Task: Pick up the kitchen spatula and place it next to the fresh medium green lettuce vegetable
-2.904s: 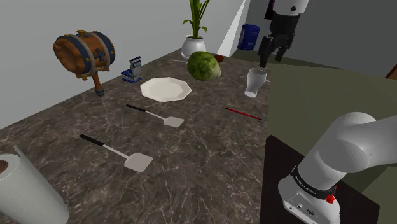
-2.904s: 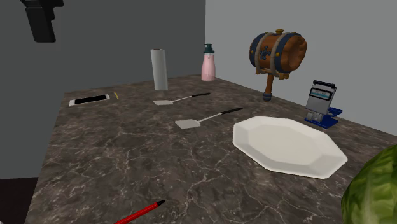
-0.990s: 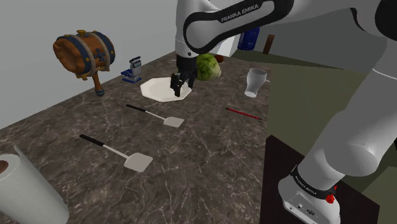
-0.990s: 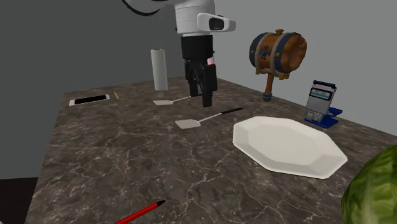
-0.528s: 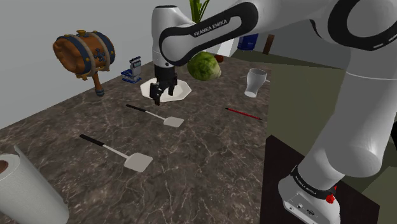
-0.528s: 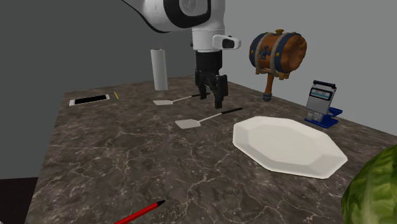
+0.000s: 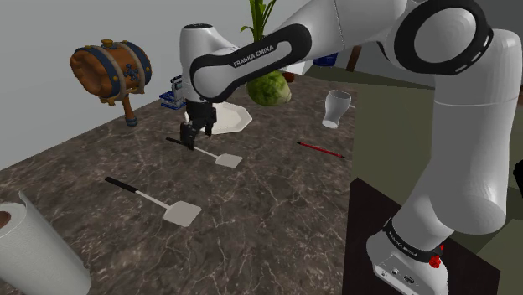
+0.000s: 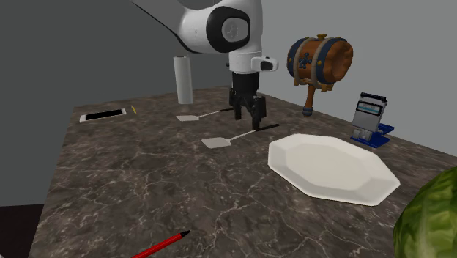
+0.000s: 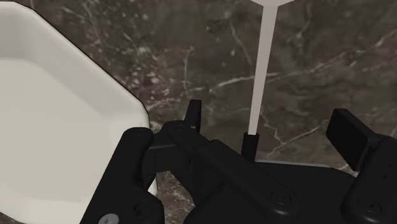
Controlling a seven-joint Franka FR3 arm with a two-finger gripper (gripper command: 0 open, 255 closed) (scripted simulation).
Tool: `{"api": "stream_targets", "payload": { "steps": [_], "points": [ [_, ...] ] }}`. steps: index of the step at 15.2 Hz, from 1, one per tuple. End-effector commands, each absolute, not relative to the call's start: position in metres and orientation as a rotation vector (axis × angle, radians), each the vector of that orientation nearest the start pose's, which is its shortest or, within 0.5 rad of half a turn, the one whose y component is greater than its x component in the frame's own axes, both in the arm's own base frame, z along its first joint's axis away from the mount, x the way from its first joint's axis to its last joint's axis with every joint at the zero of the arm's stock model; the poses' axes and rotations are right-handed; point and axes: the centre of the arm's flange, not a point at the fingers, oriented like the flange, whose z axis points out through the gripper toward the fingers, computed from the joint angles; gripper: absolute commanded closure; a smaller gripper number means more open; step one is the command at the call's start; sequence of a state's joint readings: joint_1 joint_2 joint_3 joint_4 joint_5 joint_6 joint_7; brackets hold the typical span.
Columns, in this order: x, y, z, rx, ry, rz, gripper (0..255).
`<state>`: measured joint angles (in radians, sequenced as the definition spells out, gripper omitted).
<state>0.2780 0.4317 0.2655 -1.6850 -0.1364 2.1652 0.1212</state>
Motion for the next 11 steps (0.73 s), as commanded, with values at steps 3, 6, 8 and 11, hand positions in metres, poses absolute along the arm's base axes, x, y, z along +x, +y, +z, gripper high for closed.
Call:
{"api": "stream_targets", "payload": {
  "steps": [3, 6, 8, 11],
  "points": [
    [0.588, 0.327, 0.342, -3.039, -0.726, -0.101, 0],
    [0.588, 0.327, 0.338, -3.039, -0.726, -0.101, 0],
    [0.588, 0.327, 0.338, -3.039, -0.726, -0.101, 0],
    [0.588, 0.327, 0.338, -3.039, -0.726, -0.101, 0]
  ]
}}
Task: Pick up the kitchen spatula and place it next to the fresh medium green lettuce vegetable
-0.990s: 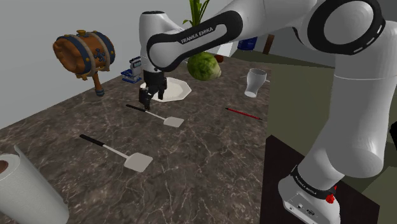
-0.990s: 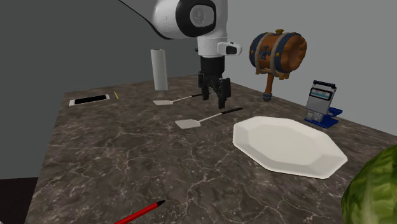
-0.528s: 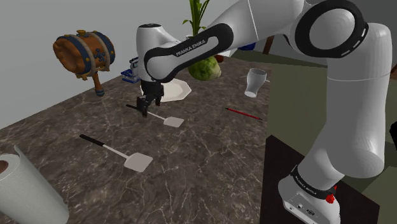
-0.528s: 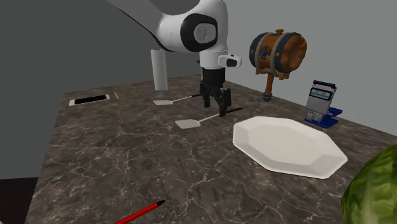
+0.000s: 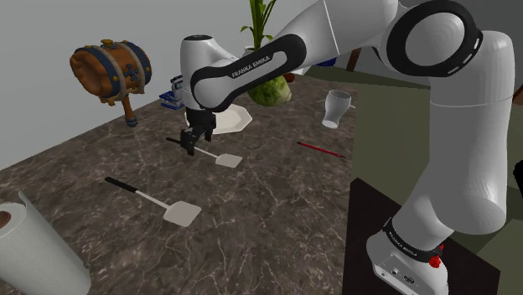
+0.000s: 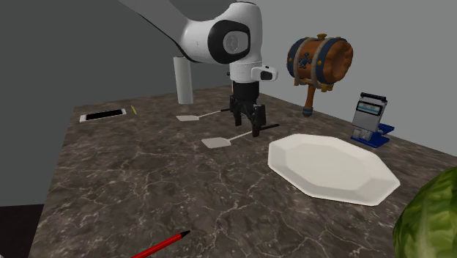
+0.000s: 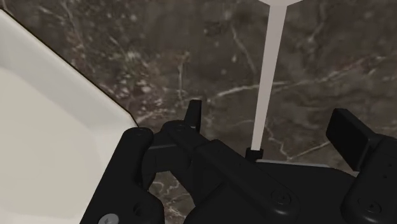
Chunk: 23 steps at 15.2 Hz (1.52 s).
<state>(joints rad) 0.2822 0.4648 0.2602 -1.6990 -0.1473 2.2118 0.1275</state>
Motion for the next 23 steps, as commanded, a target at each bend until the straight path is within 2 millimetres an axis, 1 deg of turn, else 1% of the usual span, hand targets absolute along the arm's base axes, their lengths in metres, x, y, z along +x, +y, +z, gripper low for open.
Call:
{"api": "stream_targets", "payload": {
  "steps": [1, 10, 23],
  "points": [
    [0.588, 0.327, 0.338, -3.039, -0.726, -0.101, 255],
    [0.588, 0.327, 0.338, -3.039, -0.726, -0.101, 255],
    [0.588, 0.327, 0.407, -3.039, -0.726, -0.101, 255]
  ]
}}
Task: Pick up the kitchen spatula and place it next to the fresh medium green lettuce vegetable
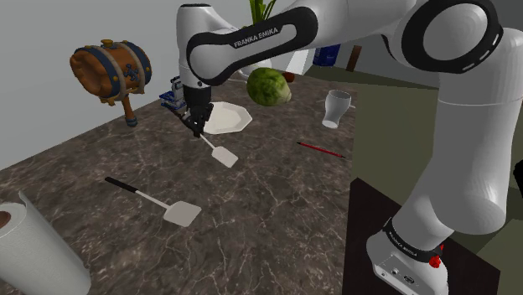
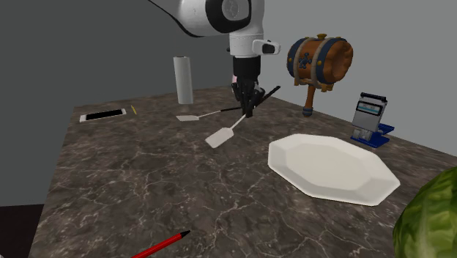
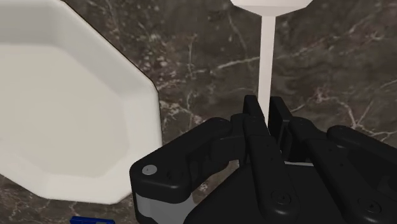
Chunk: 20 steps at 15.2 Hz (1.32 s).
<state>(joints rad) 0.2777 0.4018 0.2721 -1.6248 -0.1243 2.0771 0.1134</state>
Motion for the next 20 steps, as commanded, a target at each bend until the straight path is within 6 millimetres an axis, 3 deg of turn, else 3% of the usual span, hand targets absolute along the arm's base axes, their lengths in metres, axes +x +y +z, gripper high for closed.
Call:
{"api": "stream_targets", "payload": {
  "steps": [1, 20],
  "points": [
    [0.588, 0.327, 0.412, -3.039, -0.726, -0.101, 255],
    [0.588, 0.327, 0.513, -3.039, -0.726, -0.101, 255]
  ]
}}
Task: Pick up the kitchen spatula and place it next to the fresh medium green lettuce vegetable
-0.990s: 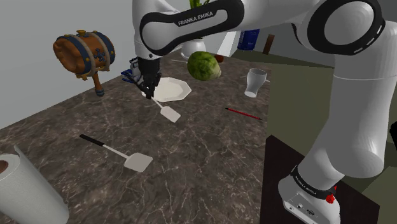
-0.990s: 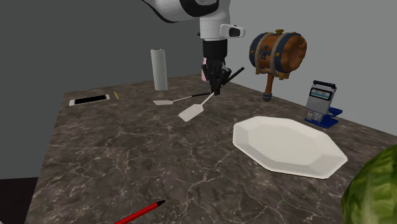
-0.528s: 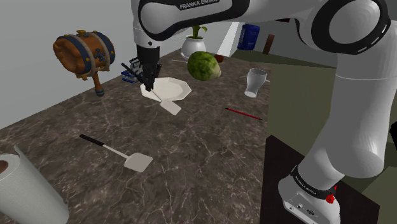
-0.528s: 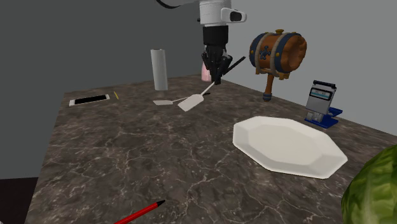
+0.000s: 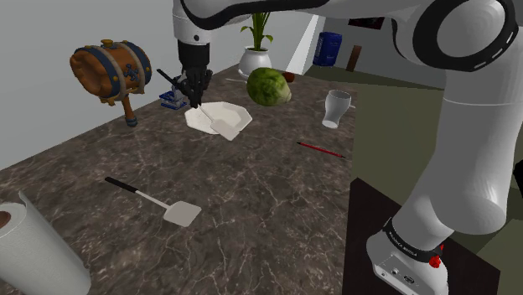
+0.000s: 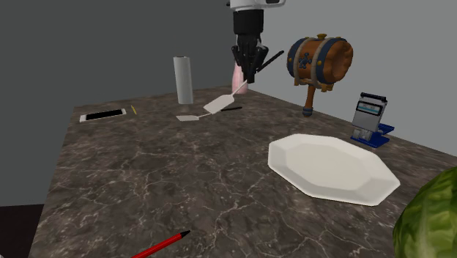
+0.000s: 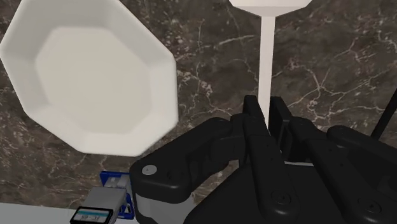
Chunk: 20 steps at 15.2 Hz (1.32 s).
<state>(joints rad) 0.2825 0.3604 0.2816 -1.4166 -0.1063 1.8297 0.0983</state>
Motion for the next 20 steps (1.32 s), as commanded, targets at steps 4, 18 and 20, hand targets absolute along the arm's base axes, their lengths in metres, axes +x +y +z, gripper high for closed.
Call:
{"api": "stream_targets", "payload": {
  "steps": [4, 18, 20],
  "points": [
    [0.588, 0.327, 0.534, -3.039, -0.726, -0.101, 255],
    [0.581, 0.288, 0.589, -3.039, -0.726, -0.101, 255],
    [0.576, 0.262, 0.589, -3.039, -0.726, -0.101, 255]
  ]
}}
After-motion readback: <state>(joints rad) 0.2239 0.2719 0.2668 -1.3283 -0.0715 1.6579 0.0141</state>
